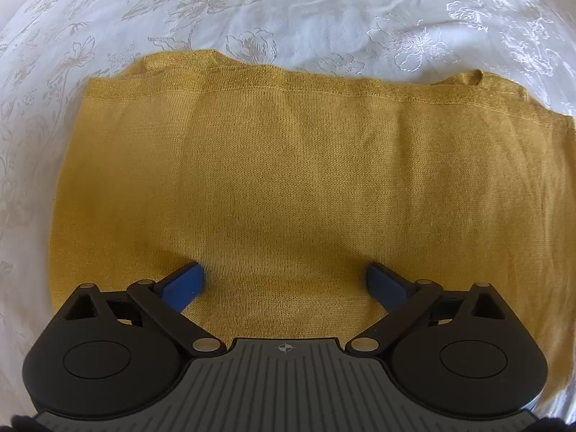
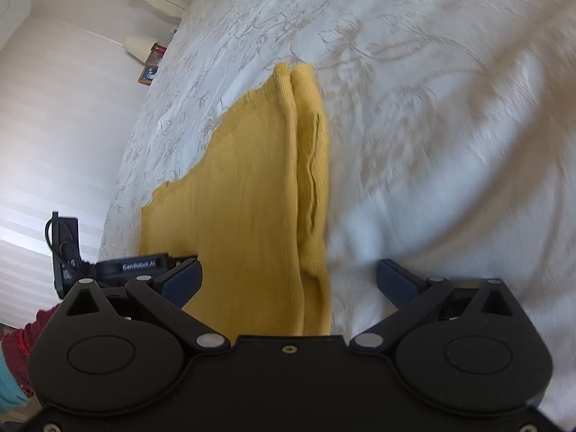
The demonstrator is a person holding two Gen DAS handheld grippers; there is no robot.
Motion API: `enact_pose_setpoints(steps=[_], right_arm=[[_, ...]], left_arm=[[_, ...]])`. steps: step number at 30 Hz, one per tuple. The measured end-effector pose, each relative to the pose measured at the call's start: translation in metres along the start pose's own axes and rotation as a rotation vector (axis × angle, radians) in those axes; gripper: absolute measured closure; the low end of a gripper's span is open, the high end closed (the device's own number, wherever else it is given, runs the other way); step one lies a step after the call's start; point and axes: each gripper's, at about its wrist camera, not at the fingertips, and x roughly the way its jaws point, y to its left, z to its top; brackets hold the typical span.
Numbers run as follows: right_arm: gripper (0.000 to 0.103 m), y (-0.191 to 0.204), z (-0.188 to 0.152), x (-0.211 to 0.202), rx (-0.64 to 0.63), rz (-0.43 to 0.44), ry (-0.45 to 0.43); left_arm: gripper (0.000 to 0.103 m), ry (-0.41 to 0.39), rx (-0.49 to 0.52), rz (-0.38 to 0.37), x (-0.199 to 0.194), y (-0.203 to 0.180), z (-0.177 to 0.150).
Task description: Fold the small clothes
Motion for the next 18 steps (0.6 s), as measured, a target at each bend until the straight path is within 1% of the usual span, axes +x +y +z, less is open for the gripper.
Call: enact_pose_setpoints(steps=[3,8,15,16,17,18], right_arm=[[0.000,0.005,0.013,0.010,-0.042,-0.004,-0.012],[0.000,0.011,0.034,0.026,-0.063,0.010,-0.043],[0.000,0.025,0.049,0.046,-0.088,0.016,-0.029],[0.000,0.023,0.047,0.043,-0.094,0.018,-0.026],[0.000,0.023,0.045,0.043,-0.096,0.026,-0.020],[0.000,0.024,0.043,0.044,-0.092,0.038,-0.011]], left_arm=[[0.000,-0.005,-0.002,-0.006,-0.001,0.002,0.000],[0.000,-0.011,-0.005,-0.011,0.000,0.003,-0.004],[0.000,-0.029,-0.023,-0.017,-0.004,0.006,-0.006],[0.001,-0.033,-0.027,-0.018,-0.007,0.007,-0.005],[0.004,-0.041,-0.031,-0.023,-0.010,0.008,-0.004],[0.010,-0.054,-0.033,-0.031,-0.014,0.008,-0.002]])
